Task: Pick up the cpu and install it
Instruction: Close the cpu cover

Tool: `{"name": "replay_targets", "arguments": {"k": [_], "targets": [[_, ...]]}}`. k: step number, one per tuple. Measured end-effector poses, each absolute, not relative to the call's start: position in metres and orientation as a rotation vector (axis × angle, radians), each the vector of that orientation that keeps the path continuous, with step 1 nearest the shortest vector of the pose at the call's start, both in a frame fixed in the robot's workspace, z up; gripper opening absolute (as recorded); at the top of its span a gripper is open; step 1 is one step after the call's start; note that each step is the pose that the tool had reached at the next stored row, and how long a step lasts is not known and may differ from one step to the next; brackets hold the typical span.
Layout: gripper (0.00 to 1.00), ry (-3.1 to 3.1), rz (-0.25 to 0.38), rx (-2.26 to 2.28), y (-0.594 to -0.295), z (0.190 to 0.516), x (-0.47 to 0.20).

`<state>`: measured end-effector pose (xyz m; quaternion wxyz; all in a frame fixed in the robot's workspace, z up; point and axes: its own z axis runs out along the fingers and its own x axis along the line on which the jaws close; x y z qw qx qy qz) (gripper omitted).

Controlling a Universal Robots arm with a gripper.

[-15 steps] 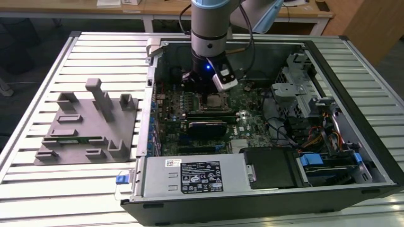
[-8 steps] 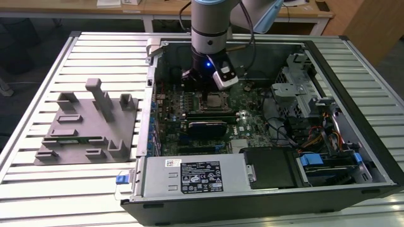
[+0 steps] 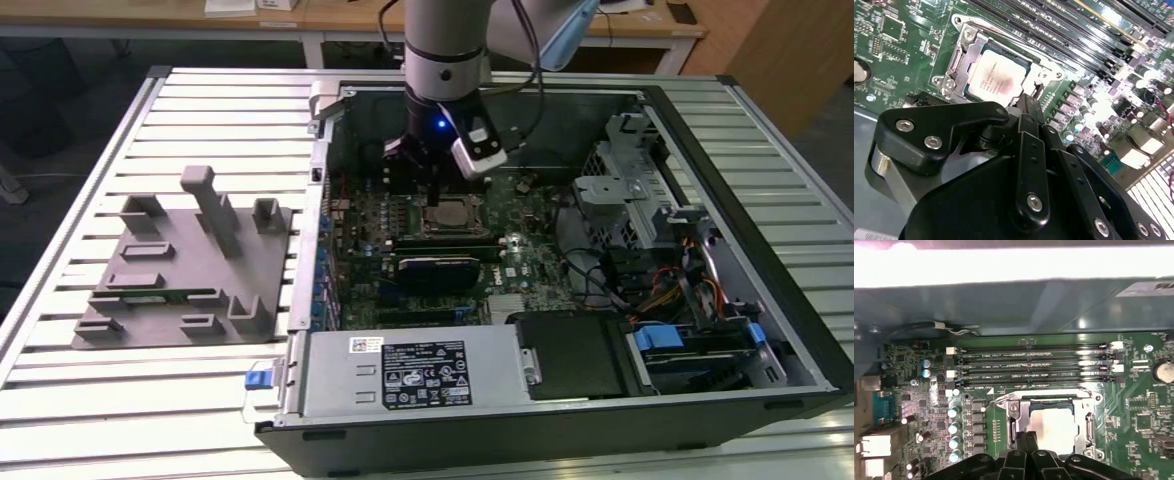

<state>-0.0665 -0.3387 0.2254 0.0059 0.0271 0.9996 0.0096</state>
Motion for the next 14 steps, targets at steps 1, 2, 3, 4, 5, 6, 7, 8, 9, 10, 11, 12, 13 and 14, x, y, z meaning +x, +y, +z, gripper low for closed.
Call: {"name": "replay_targets", "arguments": {"k": [1, 2, 3, 4, 5, 6, 7, 8, 9, 10, 11, 12, 13, 14], "targets": [[0.11, 3.128, 0.030, 0.085, -0.339, 0.228, -0.067], [0.11, 3.129, 0.030, 0.085, -0.339, 0.230, -0.067], [0.11, 3.128, 0.030, 0.085, -0.339, 0.232, -0.067], [0.11, 3.128, 0.030, 0.085, -0.339, 0.234, -0.067], [0.11, 3.129, 0.030, 0.085, -0.339, 0.236, -0.067], [0.11, 3.129, 0.029, 0.085, -0.339, 0.238, -0.067], [0.11, 3.128, 0.029, 0.085, -0.339, 0.241, -0.067], [0.11, 3.128, 0.029, 0.085, -0.339, 0.242, -0.067], [0.11, 3.128, 0.029, 0.085, -0.339, 0.244, -0.067], [0.11, 3.128, 0.028, 0.085, -0.339, 0.244, -0.067], [0.11, 3.128, 0.028, 0.085, -0.339, 0.244, -0.067], [0.11, 3.128, 0.027, 0.085, -0.339, 0.244, -0.067], [0.11, 3.128, 0.027, 0.085, -0.339, 0.244, -0.067], [0.11, 3.128, 0.027, 0.085, -0.339, 0.244, -0.067]]}}
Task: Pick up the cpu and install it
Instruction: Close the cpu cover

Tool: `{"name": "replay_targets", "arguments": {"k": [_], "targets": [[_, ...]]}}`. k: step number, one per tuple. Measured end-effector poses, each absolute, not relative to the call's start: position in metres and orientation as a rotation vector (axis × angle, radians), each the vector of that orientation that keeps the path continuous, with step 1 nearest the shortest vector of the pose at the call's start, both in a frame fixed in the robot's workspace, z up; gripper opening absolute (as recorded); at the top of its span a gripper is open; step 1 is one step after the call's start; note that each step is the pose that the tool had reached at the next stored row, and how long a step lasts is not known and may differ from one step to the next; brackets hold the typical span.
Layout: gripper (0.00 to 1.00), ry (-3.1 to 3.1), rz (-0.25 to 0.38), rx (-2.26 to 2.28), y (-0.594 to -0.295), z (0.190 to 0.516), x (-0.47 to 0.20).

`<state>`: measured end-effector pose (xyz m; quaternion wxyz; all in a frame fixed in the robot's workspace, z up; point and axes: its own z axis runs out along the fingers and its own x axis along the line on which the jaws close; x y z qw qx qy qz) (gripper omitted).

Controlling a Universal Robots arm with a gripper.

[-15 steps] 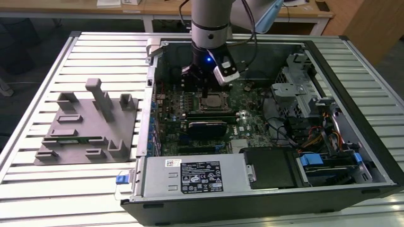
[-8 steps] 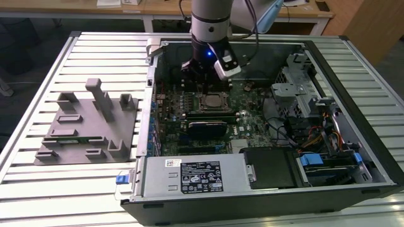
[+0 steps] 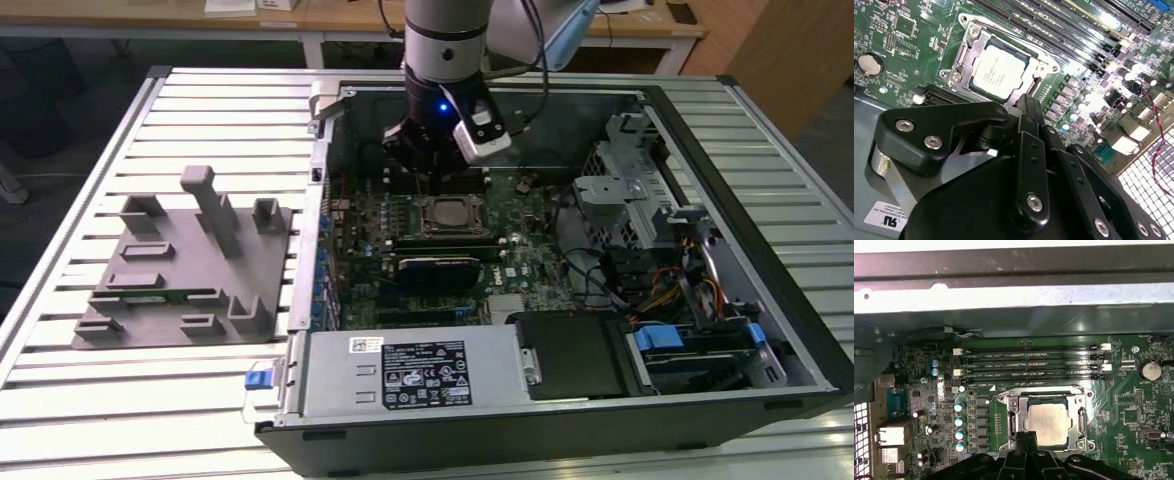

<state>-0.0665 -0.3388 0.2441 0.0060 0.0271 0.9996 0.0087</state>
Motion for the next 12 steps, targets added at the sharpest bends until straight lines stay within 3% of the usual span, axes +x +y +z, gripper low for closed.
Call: {"name": "replay_targets", "arguments": {"k": [12], "targets": [[0.11, 3.134, 0.027, 0.085, -0.339, 0.244, -0.038]]}}
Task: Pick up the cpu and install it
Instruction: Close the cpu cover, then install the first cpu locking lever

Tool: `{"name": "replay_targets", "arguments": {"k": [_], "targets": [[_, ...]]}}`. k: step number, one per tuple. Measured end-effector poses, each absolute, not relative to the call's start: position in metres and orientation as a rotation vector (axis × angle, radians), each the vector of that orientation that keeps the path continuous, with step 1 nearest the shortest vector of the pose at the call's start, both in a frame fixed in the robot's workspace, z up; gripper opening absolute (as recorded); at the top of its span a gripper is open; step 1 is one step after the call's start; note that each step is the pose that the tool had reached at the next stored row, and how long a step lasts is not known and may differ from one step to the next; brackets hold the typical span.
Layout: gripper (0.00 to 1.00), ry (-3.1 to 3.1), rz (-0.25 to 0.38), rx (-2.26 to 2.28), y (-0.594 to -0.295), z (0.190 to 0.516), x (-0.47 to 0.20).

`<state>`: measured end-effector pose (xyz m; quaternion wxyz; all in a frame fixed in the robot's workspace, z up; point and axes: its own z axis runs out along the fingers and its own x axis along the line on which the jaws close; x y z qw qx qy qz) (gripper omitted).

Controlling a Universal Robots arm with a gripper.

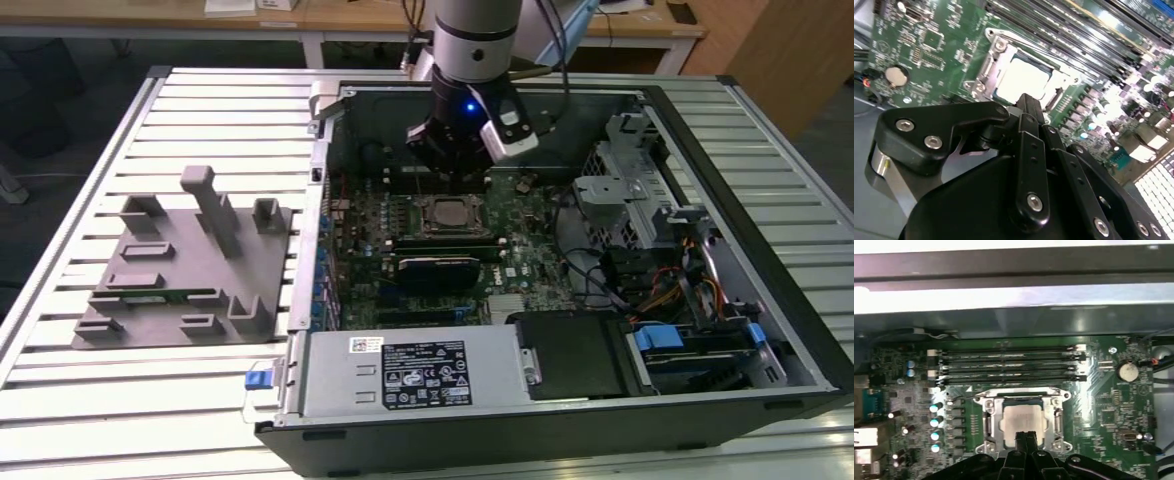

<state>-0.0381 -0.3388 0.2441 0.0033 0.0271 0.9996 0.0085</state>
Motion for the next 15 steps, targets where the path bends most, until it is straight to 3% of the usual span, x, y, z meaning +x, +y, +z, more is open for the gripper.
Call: {"name": "replay_targets", "arguments": {"k": [15], "targets": [[0.11, 3.134, 0.027, 0.084, -0.3388, 0.2490, -0.0367]]}}
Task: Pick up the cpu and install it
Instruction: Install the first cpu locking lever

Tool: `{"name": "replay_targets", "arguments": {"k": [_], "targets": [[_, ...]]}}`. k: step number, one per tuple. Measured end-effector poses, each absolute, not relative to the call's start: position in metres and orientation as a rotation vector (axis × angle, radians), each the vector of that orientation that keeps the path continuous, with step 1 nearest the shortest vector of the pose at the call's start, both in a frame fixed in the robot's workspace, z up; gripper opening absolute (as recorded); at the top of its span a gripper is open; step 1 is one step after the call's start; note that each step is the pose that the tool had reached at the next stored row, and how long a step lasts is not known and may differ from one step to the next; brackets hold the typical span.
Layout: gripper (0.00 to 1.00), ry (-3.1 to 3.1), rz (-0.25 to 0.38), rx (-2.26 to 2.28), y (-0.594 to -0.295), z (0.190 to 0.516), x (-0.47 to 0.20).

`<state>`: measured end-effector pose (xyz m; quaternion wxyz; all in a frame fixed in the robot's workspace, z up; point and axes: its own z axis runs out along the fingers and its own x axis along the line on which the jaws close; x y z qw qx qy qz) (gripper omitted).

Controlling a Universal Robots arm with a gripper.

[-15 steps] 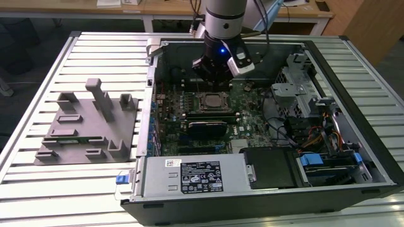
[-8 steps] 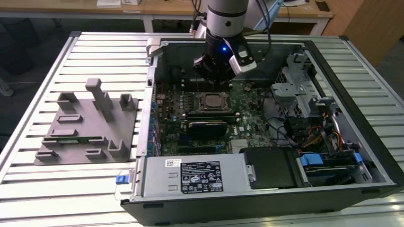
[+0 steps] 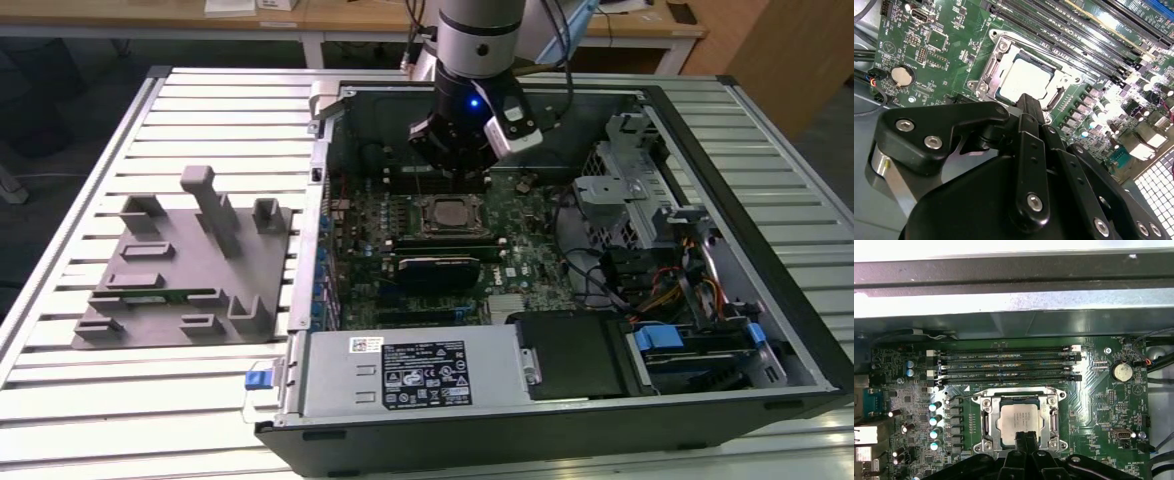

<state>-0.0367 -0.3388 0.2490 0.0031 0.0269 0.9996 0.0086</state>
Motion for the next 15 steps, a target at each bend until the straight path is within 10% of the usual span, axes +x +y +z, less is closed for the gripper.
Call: {"name": "replay_targets", "arguments": {"k": [15], "targets": [[0.11, 3.134, 0.027, 0.084, -0.339, 0.249, -0.055]]}}
